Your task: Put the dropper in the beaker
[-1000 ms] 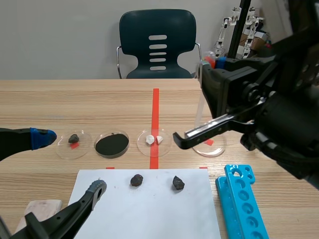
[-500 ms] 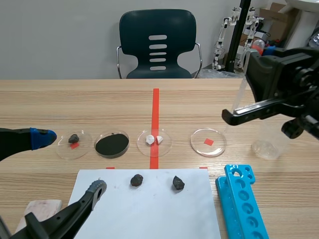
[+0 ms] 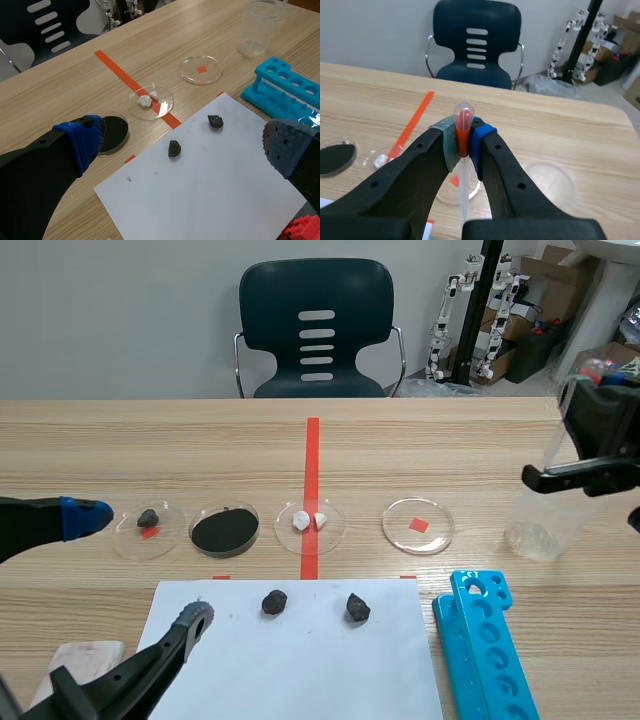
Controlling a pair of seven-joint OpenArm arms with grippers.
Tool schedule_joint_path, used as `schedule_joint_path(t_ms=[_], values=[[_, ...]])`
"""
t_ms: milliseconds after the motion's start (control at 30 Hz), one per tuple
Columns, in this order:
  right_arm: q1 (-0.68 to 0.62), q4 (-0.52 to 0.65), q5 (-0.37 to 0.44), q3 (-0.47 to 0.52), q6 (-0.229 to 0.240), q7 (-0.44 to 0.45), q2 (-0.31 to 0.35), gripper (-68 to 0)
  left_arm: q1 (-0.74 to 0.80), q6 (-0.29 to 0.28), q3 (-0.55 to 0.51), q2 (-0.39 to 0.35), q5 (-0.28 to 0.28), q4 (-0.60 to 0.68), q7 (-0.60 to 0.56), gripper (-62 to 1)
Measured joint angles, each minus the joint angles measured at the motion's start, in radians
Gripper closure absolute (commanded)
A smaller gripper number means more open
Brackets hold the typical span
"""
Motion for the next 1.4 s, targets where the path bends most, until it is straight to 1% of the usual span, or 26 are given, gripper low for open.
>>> schedule_joint_path(t_ms=[67,167,433,500,633,700,767,800,933,1300,1400], values=[[0.007,-0.019,0.01,0.018,0.004,-0.003,0.0,-0.9,0.0,0.0,0.0,0.0,0.0,0.0,0.0,-62.3],[0.031,-0.034,0.011,0.045,0.023,-0.003,0.0,-0.9,0.0,0.0,0.0,0.0,0.0,0.0,0.0,-62.3],[0.109,-0.051,0.018,0.129,0.022,-0.008,0.0,-0.9,0.0,0.0,0.0,0.0,0.0,0.0,0.005,-62.3],[0.131,-0.067,0.018,0.146,0.022,-0.023,0.0,-0.9,0.0,0.0,0.0,0.0,0.0,0.0,0.005,-62.3],[0.161,-0.127,0.018,0.172,0.023,-0.024,0.0,-0.9,0.0,0.0,0.0,0.0,0.0,0.0,0.005,-62.3],[0.171,-0.156,0.018,0.176,0.023,-0.026,0.004,-0.9,0.0,0.0,0.0,0.0,0.0,0.0,0.005,-62.3],[0.179,-0.181,0.021,0.175,0.027,-0.026,0.021,-0.9,0.0,0.0,0.0,0.0,0.0,0.0,0.005,-62.3],[0.186,-0.193,0.039,0.175,0.026,-0.026,0.032,-0.9,0.0,0.0,0.0,0.0,0.0,0.0,0.005,-62.3],[0.226,-0.232,0.06,0.175,0.026,-0.025,0.068,-0.9,0.0,0.0,0.0,0.0,0.0,0.0,0.005,-62.3],[0.311,-0.325,0.062,0.175,0.026,-0.025,0.072,-0.9,0.0,0.0,0.0,0.0,0.0,0.0,0.005,-62.3],[0.333,-0.354,0.062,0.175,0.042,-0.023,0.076,-0.8,0.0,0.0,0.0,0.0,0.0,0.0,0.005,-62.3]])
